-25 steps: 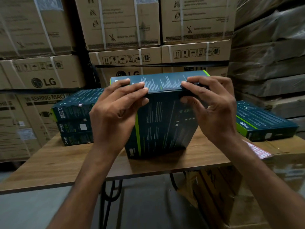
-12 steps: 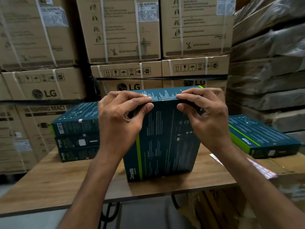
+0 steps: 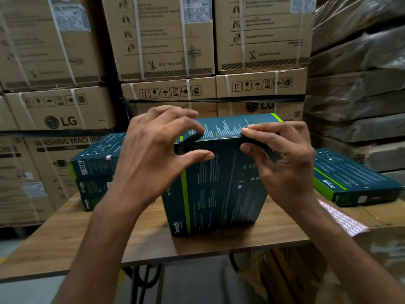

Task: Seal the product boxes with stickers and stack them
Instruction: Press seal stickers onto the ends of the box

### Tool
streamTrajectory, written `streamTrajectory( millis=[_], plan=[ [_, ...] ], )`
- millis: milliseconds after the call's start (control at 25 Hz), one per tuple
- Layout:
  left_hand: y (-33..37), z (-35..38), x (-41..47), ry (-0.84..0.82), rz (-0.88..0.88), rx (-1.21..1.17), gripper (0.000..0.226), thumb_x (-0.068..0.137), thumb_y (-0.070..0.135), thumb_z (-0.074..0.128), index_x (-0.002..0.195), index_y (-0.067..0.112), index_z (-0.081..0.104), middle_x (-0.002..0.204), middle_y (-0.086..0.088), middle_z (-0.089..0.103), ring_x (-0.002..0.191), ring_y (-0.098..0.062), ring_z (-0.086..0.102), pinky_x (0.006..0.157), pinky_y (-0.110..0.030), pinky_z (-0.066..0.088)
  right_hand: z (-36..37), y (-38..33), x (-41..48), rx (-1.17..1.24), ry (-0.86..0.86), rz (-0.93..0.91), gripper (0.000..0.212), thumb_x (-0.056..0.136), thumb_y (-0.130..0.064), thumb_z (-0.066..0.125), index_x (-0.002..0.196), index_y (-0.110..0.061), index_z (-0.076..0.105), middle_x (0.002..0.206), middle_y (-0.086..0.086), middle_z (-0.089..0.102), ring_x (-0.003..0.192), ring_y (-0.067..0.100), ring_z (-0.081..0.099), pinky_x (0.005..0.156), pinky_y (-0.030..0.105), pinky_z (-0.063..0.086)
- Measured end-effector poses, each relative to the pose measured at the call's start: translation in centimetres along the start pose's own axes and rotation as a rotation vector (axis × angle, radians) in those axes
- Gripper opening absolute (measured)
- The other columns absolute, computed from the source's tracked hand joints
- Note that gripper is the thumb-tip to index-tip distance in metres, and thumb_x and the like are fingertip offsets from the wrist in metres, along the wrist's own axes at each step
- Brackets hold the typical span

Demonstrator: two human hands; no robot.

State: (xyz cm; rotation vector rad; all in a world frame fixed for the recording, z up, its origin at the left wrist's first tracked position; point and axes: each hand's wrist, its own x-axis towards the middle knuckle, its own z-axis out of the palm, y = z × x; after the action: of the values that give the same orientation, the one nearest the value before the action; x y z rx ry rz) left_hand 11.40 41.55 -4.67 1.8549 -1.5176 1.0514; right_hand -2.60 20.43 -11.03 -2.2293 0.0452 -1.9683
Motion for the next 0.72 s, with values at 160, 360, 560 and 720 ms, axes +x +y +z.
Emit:
streamTrajectory(
  millis=[160, 360, 560, 720],
  plan=[
    [0.2, 0.0, 0.5, -0.186, -0.031, 0.115, 0.096, 0.078, 0.081, 0.049, 0.16, 0.032, 0.037, 0.15, -0.001, 0.058, 0.136, -0.023, 0.055, 0.111, -0.049, 0.042, -1.0, -0.2, -1.3, -0.027, 0.034, -0.028, 0.024, 0.09, -0.023, 0.081, 0.113, -0.013, 0.08, 0.114, 0.0, 0.074, 0.105, 0.031, 0.06, 0.087, 0.044, 0.05],
    [0.7, 5.2, -3.3, -0.156, 0.049, 0.173, 0.087, 0.078, 0.057, 0.08, 0.153, 0.024, 0.052, 0.144, -0.005, 0.054, 0.13, -0.029, 0.051, 0.107, -0.047, 0.038, -1.2, 1.7, -6.1, -0.086, -0.037, 0.003, 0.012, 0.085, -0.017, 0.088, 0.095, -0.013, 0.081, 0.104, -0.002, 0.074, 0.096, 0.028, 0.059, 0.081, 0.044, 0.05],
    [0.4, 8.7, -8.4, -0.081, 0.049, 0.144, 0.09, 0.076, 0.038, 0.089, 0.155, 0.019, 0.05, 0.146, -0.01, 0.053, 0.131, -0.034, 0.05, 0.11, -0.05, 0.037, -2.3, 2.1, -9.7, -0.223, -0.234, 0.046, 0.05, 0.079, -0.024, 0.09, 0.125, -0.013, 0.073, 0.132, 0.005, 0.065, 0.12, 0.027, 0.05, 0.101, 0.031, 0.045],
    [0.6, 9.4, -10.6, -0.028, 0.057, 0.132, 0.087, 0.077, 0.039, 0.089, 0.153, 0.019, 0.053, 0.145, -0.01, 0.054, 0.131, -0.033, 0.05, 0.108, -0.048, 0.035, -3.1, 1.7, -9.5, -0.207, -0.466, 0.086, 0.087, 0.078, -0.039, 0.085, 0.154, -0.018, 0.048, 0.157, 0.002, 0.044, 0.143, 0.025, 0.035, 0.116, 0.04, 0.037]
  ],
)
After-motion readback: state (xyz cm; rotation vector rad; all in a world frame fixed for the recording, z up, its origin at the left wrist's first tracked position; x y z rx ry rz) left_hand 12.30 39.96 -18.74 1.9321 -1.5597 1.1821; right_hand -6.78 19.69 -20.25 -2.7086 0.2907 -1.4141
